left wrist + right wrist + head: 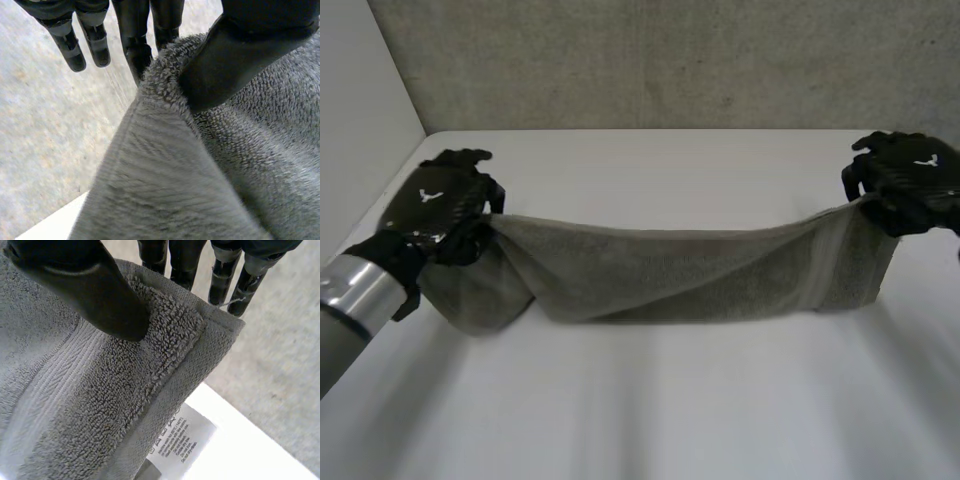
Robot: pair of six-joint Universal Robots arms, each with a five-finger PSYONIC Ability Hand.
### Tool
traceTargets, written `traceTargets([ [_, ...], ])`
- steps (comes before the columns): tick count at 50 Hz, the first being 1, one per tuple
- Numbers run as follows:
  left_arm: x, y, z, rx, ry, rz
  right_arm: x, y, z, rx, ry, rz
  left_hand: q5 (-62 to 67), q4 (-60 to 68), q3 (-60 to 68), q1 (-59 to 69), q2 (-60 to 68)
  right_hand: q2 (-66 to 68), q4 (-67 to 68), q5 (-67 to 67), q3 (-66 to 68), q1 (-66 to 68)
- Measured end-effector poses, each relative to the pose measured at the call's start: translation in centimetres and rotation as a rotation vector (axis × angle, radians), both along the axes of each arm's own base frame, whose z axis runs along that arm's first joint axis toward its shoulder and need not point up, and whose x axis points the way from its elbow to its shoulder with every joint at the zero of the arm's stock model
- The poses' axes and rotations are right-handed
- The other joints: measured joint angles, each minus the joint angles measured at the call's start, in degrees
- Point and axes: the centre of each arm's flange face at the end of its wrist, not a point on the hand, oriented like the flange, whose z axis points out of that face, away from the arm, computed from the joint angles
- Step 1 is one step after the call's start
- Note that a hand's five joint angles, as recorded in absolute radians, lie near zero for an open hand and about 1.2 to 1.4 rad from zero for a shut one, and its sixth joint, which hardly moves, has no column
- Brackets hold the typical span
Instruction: Fold the towel.
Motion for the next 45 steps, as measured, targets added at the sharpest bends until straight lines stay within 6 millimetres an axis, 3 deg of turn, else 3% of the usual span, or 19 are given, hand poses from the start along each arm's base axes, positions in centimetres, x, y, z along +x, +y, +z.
traceTargets([
  [7,-2.0,-4.3,-3.6,0.042,-0.117,-0.054,1.2,-3.5,-3.4,0.061,0.124,-0.031,0.0,0.0,0.0,0.0,0.0,0.0,0.0,0.0,0.0,0.0],
  [16,-3.3,-8.8,-6.7,0.091,-0.205,-0.083,2.6,-6.3,-6.7,0.082,0.212,-0.047,0.0,0.0,0.0,0.0,0.0,0.0,0.0,0.0,0.0,0.0],
  [25,-3.7,-11.2,-8.6,0.104,-0.211,-0.086,4.1,-7.7,-9.0,0.083,0.221,-0.041,0.0,0.0,0.0,0.0,0.0,0.0,0.0,0.0,0.0,0.0],
  [35,-3.9,-12.1,-10.3,0.112,-0.210,-0.090,4.9,-8.8,-10.8,0.068,0.230,-0.053,-1.8,0.0,0.0,-0.4,-2.9,0.0,0.0,0.0,0.0,0.0],
  [41,-4.1,-12.6,-10.2,0.070,-0.206,-0.086,4.9,-9.4,-10.8,0.031,0.236,-0.079,-25.1,0.0,0.0,-23.8,-25.9,0.0,0.0,0.0,0.0,0.0],
  [45,-4.3,-12.9,-9.8,0.033,-0.203,-0.074,5.0,-9.7,-10.6,0.007,0.238,-0.093,-49.0,0.0,0.0,-46.6,-49.0,-2.0,0.0,-2.2,0.0,-2.5],
])
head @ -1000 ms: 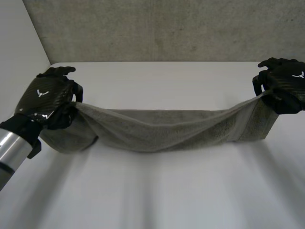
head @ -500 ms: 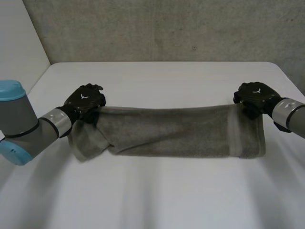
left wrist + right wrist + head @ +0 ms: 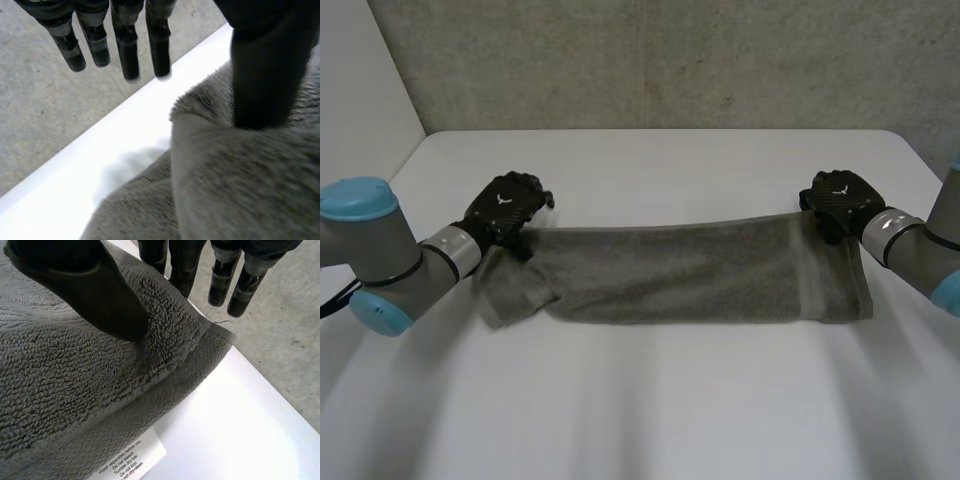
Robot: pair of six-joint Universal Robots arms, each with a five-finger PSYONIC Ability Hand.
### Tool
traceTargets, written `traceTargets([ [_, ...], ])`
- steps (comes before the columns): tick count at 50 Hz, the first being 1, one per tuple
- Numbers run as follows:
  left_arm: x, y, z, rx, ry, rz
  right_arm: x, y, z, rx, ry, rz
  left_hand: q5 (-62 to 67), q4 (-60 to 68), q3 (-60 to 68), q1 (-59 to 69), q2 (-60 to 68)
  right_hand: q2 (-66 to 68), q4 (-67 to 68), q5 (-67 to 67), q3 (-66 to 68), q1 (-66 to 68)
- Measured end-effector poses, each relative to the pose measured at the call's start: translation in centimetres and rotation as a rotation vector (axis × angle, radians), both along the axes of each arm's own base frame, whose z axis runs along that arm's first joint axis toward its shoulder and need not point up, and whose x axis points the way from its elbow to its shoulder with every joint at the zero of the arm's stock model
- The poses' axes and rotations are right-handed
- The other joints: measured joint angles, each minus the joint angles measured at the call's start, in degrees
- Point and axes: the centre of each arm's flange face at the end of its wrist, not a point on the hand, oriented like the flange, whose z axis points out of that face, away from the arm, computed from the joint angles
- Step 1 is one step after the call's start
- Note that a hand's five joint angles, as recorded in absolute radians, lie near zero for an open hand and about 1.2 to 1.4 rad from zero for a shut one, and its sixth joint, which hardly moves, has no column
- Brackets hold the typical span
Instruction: Fold the towel.
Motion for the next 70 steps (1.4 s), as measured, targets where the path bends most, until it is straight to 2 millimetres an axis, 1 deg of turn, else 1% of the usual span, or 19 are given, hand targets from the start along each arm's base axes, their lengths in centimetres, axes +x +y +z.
traceTargets([
  [1,-0.1,-0.1,0.2,-0.010,0.001,0.003,0.1,0.0,0.1,-0.006,0.001,-0.002,-5.6,0.0,0.0,-4.7,-5.8,-5.9,0.0,-5.9,0.0,-5.8],
  [4,-0.2,-0.1,0.6,-0.032,0.002,0.011,0.2,-0.1,0.2,-0.017,0.004,-0.010,-12.5,0.0,0.0,-9.0,-11.5,-22.8,0.0,-23.3,0.0,-22.3],
  [8,-0.4,-0.2,1.7,-0.066,0.005,0.017,0.4,-0.1,0.6,-0.037,0.011,-0.029,-13.5,0.0,0.0,-10.8,-12.7,-44.4,0.0,-48.1,0.0,-44.3],
  [9,-0.4,-0.2,1.8,-0.070,0.006,0.017,0.5,-0.1,0.6,-0.039,0.012,-0.032,-13.5,0.0,0.0,-10.8,-12.7,-46.5,0.0,-50.1,0.0,-46.5],
  [11,-0.5,-0.2,2.6,-0.092,0.009,0.019,0.7,0.1,1.1,-0.052,0.012,-0.039,-13.5,0.0,0.0,-10.8,-12.8,-56.2,0.0,-60.7,0.0,-55.8],
  [13,-0.5,-0.1,3.3,-0.108,0.012,0.021,0.9,0.4,1.7,-0.065,0.007,-0.043,-13.5,0.0,0.0,-10.8,-12.9,-59.4,0.0,-61.2,0.0,-58.9],
  [18,-0.2,0.3,5.5,-0.146,0.022,0.027,1.1,1.3,3.8,-0.096,-0.019,-0.055,-13.5,0.0,0.0,-10.8,-12.9,-59.8,0.0,-61.2,0.0,-59.5],
  [23,0.5,1.7,8.2,-0.178,0.033,0.037,0.7,3.3,6.1,-0.112,-0.043,-0.061,-13.5,0.0,0.0,-10.8,-12.9,-59.8,0.0,-61.2,0.0,-59.6],
  [27,1.2,4.3,10.6,-0.179,0.041,0.047,0.3,6.4,7.1,-0.090,-0.047,-0.055,-13.5,0.0,0.0,-10.8,-12.9,-59.8,0.0,-61.2,0.0,-59.7],
  [28,1.3,4.7,10.8,-0.176,0.041,0.047,0.3,6.7,7.1,-0.086,-0.046,-0.054,-13.5,0.0,0.0,-10.8,-12.9,-59.8,0.0,-61.2,0.0,-59.6],
  [31,1.9,7.8,11.3,-0.134,0.039,0.051,-0.1,9.2,6.9,-0.051,-0.040,-0.049,-13.4,0.0,0.0,-10.8,-12.9,-59.8,0.0,-61.2,0.0,-59.6],
  [34,2.1,10.3,10.7,-0.076,0.033,0.053,-0.4,11.0,6.2,-0.013,-0.035,-0.041,-10.9,0.0,0.0,-10.7,-11.9,-59.8,0.0,-61.2,0.0,-59.6],
  [37,2.3,13.0,9.1,0.014,0.021,0.066,-0.9,12.5,5.0,0.035,-0.035,-0.032,-7.1,0.0,0.0,-9.1,-8.6,-59.7,0.0,-61.2,0.0,-59.6],
  [41,2.3,15.3,7.1,0.105,0.002,0.095,-1.7,13.2,3.5,0.077,-0.045,-0.022,-4.0,0.0,0.0,-6.0,-5.7,-59.4,0.0,-59.0,0.0,-58.1],
  [44,2.2,16.1,5.8,0.150,-0.016,0.126,-2.1,13.3,2.7,0.093,-0.052,-0.016,-2.4,0.0,0.0,-4.5,-4.1,-59.4,0.0,-58.5,0.0,-58.0],
  [50,1.9,16.0,3.2,0.197,-0.055,0.203,-2.6,12.6,0.9,0.104,-0.055,-0.022,-0.3,0.0,0.0,-2.5,-2.1,-58.8,0.0,-57.7,0.0,-57.3],
  [56,1.5,15.1,1.4,0.192,-0.077,0.251,-3.4,11.7,0.0,0.091,-0.049,-0.047,-0.1,0.0,0.0,-2.5,-2.0,-53.5,0.0,-53.0,0.0,-52.8],
  [62,1.0,14.2,0.5,0.175,-0.081,0.268,-4.0,11.2,-0.4,0.088,-0.040,-0.064,0.0,0.0,0.0,-2.5,-2.0,-50.0,0.0,-49.3,0.0,-49.2],
  [70,0.8,12.9,-0.5,0.167,-0.085,0.291,-4.1,11.5,-1.3,0.125,-0.034,-0.069,0.0,0.0,0.0,-2.5,-2.0,-46.1,0.0,-45.9,0.0,-45.2],
])
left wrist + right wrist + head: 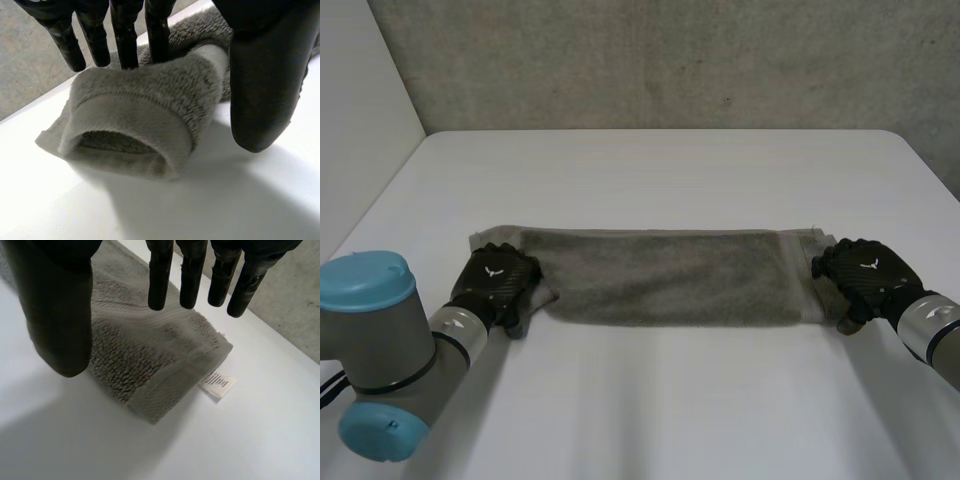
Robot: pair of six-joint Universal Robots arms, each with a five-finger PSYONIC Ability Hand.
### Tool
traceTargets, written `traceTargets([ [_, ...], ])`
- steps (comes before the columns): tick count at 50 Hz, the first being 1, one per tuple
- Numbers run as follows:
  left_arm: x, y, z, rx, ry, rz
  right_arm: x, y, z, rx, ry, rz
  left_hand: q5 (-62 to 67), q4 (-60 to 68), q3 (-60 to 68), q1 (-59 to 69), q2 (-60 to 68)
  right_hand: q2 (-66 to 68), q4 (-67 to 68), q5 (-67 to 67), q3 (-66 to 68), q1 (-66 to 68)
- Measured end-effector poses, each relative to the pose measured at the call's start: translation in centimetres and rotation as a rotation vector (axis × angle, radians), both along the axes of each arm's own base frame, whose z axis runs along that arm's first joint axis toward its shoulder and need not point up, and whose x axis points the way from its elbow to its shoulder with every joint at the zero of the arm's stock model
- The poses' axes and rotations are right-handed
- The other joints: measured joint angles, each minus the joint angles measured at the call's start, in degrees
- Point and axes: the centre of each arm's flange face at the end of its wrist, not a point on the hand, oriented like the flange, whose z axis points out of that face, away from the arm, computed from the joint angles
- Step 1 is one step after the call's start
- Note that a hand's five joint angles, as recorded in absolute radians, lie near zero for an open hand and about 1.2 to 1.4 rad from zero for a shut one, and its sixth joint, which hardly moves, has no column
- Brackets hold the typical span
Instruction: Fold the towel.
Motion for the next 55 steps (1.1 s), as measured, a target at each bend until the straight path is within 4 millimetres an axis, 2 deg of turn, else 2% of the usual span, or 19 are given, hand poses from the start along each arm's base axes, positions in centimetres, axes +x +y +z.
traceTargets([
  [7,0.3,-1.4,-0.2,-0.027,-0.003,0.034,0.0,0.1,-0.9,0.024,0.014,0.007,0.0,0.0,0.0,0.0,0.0,11.7,0.0,11.1,0.0,11.6],
  [10,0.4,-1.8,-0.3,-0.037,-0.005,0.041,0.0,0.1,-1.2,0.027,0.027,0.013,0.0,0.0,0.0,0.0,0.0,23.5,0.0,22.6,0.0,23.5],
  [14,0.6,-2.4,-0.4,-0.048,-0.008,0.052,-0.1,-0.2,-1.5,0.024,0.042,0.020,0.0,0.0,0.0,0.0,0.0,45.6,0.0,44.4,0.0,44.0],
  [16,0.8,-2.7,-0.5,-0.052,-0.008,0.060,-0.2,-0.4,-1.5,0.018,0.046,0.018,0.0,0.0,0.0,0.0,0.0,46.8,0.0,47.3,0.0,46.2],
  [27,3.7,-4.5,-0.2,-0.068,-0.021,0.144,-3.4,-2.9,-0.4,-0.040,0.057,-0.062,-0.1,0.0,0.0,0.0,0.0,46.8,0.0,47.5,0.0,46.6],
  [33,4.9,-4.9,0.2,-0.083,-0.062,0.163,-4.0,-3.1,-0.3,-0.053,0.092,-0.067,-0.1,0.0,0.0,0.0,0.0,46.8,0.0,47.5,0.0,46.6],
  [37,4.9,-4.7,0.3,-0.087,-0.079,0.156,-3.9,-2.9,-0.4,-0.054,0.110,-0.060,-0.3,0.0,0.0,0.0,0.0,46.8,0.0,47.4,0.0,46.6],
  [42,4.4,-3.8,0.5,-0.085,-0.087,0.133,-3.8,-2.7,-0.6,-0.049,0.119,-0.054,-0.4,0.0,0.0,0.0,0.0,33.3,0.0,32.7,0.0,33.0],
  [46,3.7,-2.9,0.9,-0.087,-0.085,0.109,-3.9,-2.7,-0.6,-0.047,0.119,-0.056,-0.5,0.0,0.0,0.0,0.0,32.0,0.0,30.2,0.0,30.7],
  [50,3.1,-2.0,1.4,-0.097,-0.081,0.086,-4.0,-2.7,-0.6,-0.047,0.118,-0.058,-0.6,0.0,0.0,0.0,0.0,32.1,0.0,30.7,0.0,31.5],
  [55,2.8,-1.7,2.1,-0.117,-0.075,0.077,-4.1,-2.8,-0.6,-0.048,0.114,-0.057,-0.8,0.0,0.0,0.0,-0.1,47.0,0.0,46.4,0.0,46.9],
])
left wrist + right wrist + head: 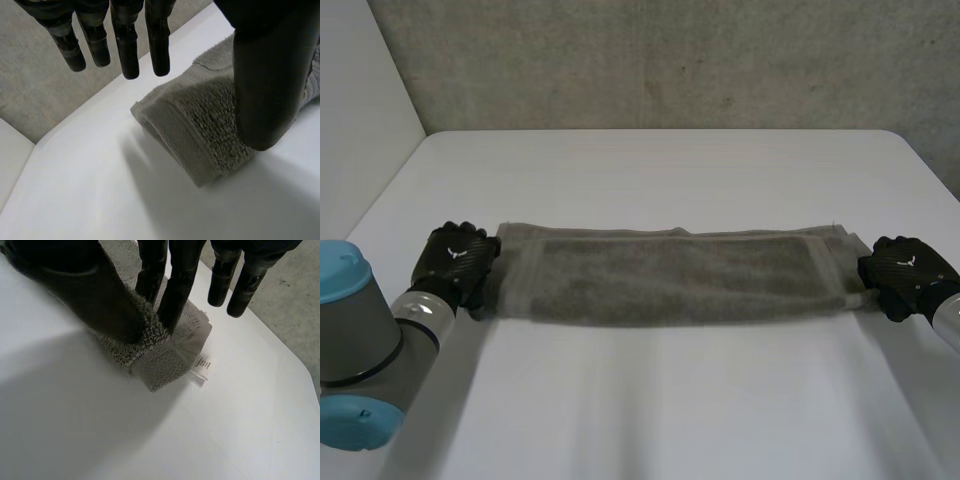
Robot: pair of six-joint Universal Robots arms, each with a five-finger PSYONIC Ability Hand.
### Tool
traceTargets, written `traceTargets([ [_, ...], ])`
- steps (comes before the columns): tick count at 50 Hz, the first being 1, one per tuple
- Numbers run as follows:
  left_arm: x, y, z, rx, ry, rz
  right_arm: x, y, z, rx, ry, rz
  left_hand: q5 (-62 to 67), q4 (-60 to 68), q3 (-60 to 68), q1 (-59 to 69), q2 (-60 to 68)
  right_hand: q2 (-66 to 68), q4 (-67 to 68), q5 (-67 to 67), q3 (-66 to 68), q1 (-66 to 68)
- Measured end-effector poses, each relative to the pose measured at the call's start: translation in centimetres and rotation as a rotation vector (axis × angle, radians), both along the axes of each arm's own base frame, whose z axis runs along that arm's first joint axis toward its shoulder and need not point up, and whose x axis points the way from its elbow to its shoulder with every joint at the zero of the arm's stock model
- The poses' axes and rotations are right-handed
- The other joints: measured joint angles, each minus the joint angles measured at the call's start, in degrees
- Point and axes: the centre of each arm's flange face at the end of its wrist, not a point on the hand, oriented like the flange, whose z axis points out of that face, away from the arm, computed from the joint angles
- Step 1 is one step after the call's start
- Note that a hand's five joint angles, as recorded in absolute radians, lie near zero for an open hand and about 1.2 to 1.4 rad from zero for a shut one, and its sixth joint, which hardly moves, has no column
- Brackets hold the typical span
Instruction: Fold the towel.
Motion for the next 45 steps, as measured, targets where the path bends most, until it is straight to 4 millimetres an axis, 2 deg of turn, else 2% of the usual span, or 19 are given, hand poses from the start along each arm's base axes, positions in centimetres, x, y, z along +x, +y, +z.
traceTargets([
  [8,0.6,-0.4,1.0,-0.028,0.010,0.022,-0.4,-0.4,0.4,-0.015,-0.010,0.005,-1.0,0.0,0.0,-0.1,0.0,0.2,0.0,0.8,0.0,0.2],
  [17,1.1,-0.7,1.9,-0.055,0.019,0.040,-4.3,-2.0,1.6,-0.037,-0.023,-0.070,-1.7,0.0,0.0,-0.1,-0.1,0.2,0.0,0.8,0.0,0.2],
  [22,1.1,-0.7,2.3,-0.067,0.025,0.043,-7.1,-3.3,3.6,-0.083,-0.021,-0.114,-1.7,0.0,0.0,-0.1,-0.1,0.2,0.0,0.8,0.0,0.2],
  [27,1.2,-0.9,2.7,-0.072,0.050,0.051,-7.8,-4.3,6.2,-0.125,-0.022,-0.113,-2.7,0.0,0.0,-0.2,-0.7,0.2,0.0,0.8,0.0,0.2],
  [29,1.2,-0.9,2.8,-0.071,0.068,0.056,-6.9,-4.4,7.5,-0.142,-0.025,-0.085,-3.5,0.0,0.0,-0.3,-1.1,0.2,0.0,0.8,0.0,0.2],
  [32,1.2,-1.1,3.0,-0.070,0.100,0.063,-4.2,-4.2,9.5,-0.176,-0.033,-0.019,-3.8,0.0,0.0,-0.3,-1.3,0.2,0.0,0.8,0.0,0.3],
  [34,1.2,-1.2,3.2,-0.069,0.129,0.069,-0.7,-3.6,11.4,-0.214,-0.049,0.063,-3.9,0.0,0.0,-0.3,-1.4,0.2,0.0,0.8,0.0,0.3],
  [36,1.2,-1.3,3.2,-0.068,0.142,0.071,1.5,-3.1,12.4,-0.236,-0.060,0.112,-3.9,0.0,0.0,-0.3,-1.4,0.2,0.0,0.8,0.0,0.3],
  [38,1.1,-1.4,3.4,-0.069,0.160,0.073,5.9,-1.7,13.9,-0.275,-0.082,0.209,-3.9,0.0,0.0,-0.3,-1.4,0.4,0.0,0.8,0.0,0.4],
  [39,1.1,-1.4,3.4,-0.069,0.163,0.073,6.9,-1.4,14.1,-0.283,-0.086,0.233,-4.0,0.0,0.0,-0.4,-1.5,0.4,0.0,0.8,0.0,0.4],
  [40,1.0,-1.4,3.5,-0.069,0.168,0.071,9.1,-0.5,14.4,-0.291,-0.096,0.282,-4.3,0.0,0.0,-0.7,-1.9,0.4,0.0,0.8,0.0,0.5],
  [41,1.0,-1.3,3.5,-0.069,0.169,0.071,10.2,-0.1,14.5,-0.296,-0.100,0.304,-4.5,0.0,0.0,-0.9,-2.0,0.4,0.0,0.8,0.0,0.5],
  [43,0.9,-1.3,3.5,-0.070,0.174,0.068,14.6,1.9,14.5,-0.306,-0.115,0.397,-5.2,0.0,0.0,-1.2,-2.8,0.4,0.0,0.8,0.0,0.5],
  [44,0.8,-1.3,3.5,-0.070,0.174,0.068,15.6,2.4,14.3,-0.306,-0.118,0.417,-5.4,0.0,0.0,-1.3,-2.9,0.4,0.0,0.8,0.0,0.5],
  [45,0.8,-1.3,3.6,-0.070,0.175,0.066,17.8,3.6,13.9,-0.303,-0.123,0.465,-5.6,0.0,0.0,-1.4,-3.1,0.4,0.0,0.8,0.0,0.5],
])
